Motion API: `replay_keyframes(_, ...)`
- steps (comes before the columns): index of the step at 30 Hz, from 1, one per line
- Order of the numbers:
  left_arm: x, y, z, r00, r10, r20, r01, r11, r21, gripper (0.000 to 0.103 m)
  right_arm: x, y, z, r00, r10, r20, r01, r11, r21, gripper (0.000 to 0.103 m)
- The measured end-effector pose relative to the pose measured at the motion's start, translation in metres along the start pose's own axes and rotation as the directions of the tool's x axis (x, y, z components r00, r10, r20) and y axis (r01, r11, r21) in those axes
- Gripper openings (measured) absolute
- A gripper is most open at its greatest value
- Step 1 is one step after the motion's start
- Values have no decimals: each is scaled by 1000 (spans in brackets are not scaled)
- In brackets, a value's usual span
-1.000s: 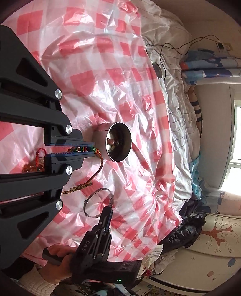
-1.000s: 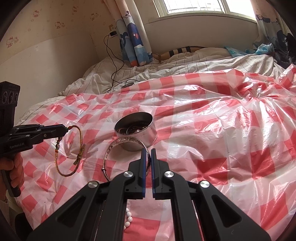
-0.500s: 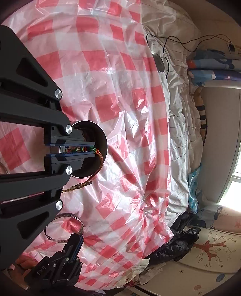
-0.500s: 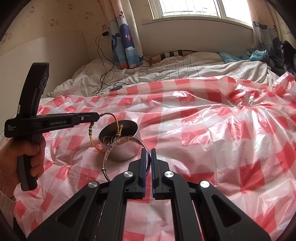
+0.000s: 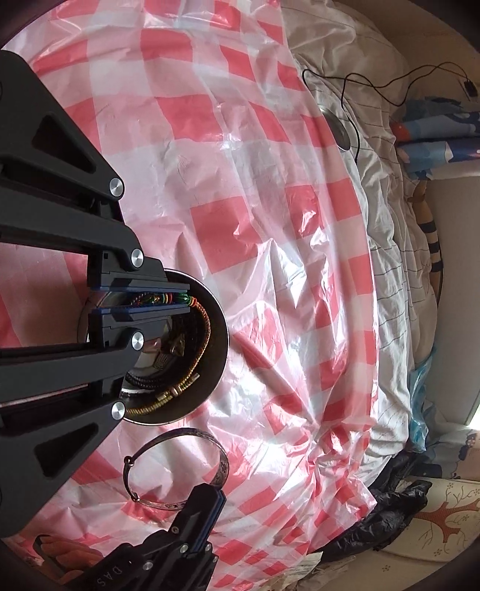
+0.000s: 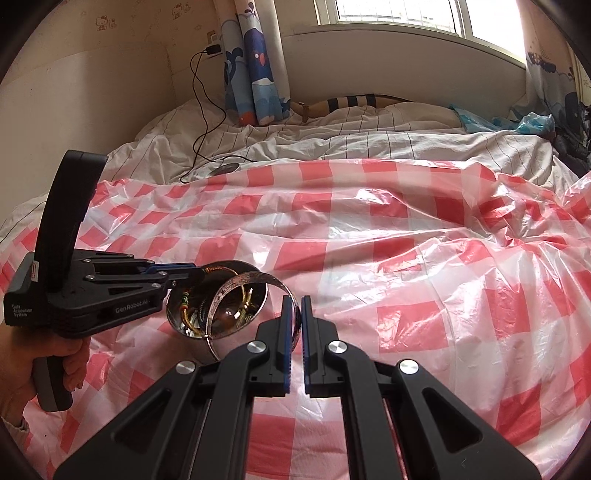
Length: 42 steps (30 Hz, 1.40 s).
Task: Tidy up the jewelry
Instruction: 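Lower the red bead strands into the silver tin and open the left gripper, then move both grippers back to the jewelry pile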
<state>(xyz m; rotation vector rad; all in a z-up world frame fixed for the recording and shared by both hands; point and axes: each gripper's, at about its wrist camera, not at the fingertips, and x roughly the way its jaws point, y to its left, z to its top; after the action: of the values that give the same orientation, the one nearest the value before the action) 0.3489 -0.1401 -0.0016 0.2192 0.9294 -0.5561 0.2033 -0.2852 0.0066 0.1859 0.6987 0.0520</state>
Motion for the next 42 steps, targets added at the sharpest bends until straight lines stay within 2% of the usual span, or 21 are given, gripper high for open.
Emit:
replay_keyframes(4,0,6,-2,999,-38,-26,38,999,4,8,14,15,10,1000,2,-7,-2,999,-36,5)
replay_keyframes(7,-13,15,-4,998,-70,-5,70,997,-24,15,28,28,14,1000,3,-24,-4,998,-66,5)
replay_keyframes(9,-27,22,-8,999,-46,29,47,998,-48,32,37,36,16,999,2,-36,-5,996,-88,5)
replay_keyframes(15,-76,37,-35,995,-12,100,19,997,-71,39,62,54,12,996,-9,-89,-5,988,-156,8)
replay_keyframes(19,-98,33,-64,994,4,113,5,997,-73,54,40,44,7,998,-14,-55,7,994,-113,8)
replay_keyframes(24,-106,21,-108,995,-46,89,55,994,-98,57,-15,31,-22,997,16,-75,-24,994,-109,9)
replay_keyframes(25,-107,16,-117,995,-63,77,69,994,-89,57,-26,29,-30,997,21,-80,-30,994,-107,10)
replay_keyframes(27,-106,5,-135,993,-112,45,114,992,-52,58,-48,21,-46,996,38,-77,-44,996,-82,30)
replay_keyframes(28,-106,-1,-144,989,-146,36,147,989,-24,58,-56,18,-53,996,48,-74,-53,997,-61,33)
replay_keyframes(30,-105,-16,-158,979,-204,18,203,977,60,58,-65,11,-64,993,95,-74,-96,995,-2,33)
replay_keyframes(32,-104,-29,-161,981,-191,-13,191,970,153,58,-65,14,-70,978,184,-97,-182,983,24,33)
replay_keyframes(34,-108,-30,-163,976,-219,-12,217,959,183,58,-61,31,-73,952,277,-134,-281,959,-16,33)
replay_keyframes(36,-108,-28,-165,973,-230,-32,231,954,190,58,-61,54,-78,928,333,-168,-349,933,-81,33)
replay_keyframes(38,-104,-28,-168,978,-203,-58,211,955,209,59,-59,72,-87,916,345,-206,-375,917,-136,33)
replay_keyframes(42,-98,-31,-170,980,-182,-84,197,953,232,59,-45,91,-103,921,295,-255,-349,916,-199,32)
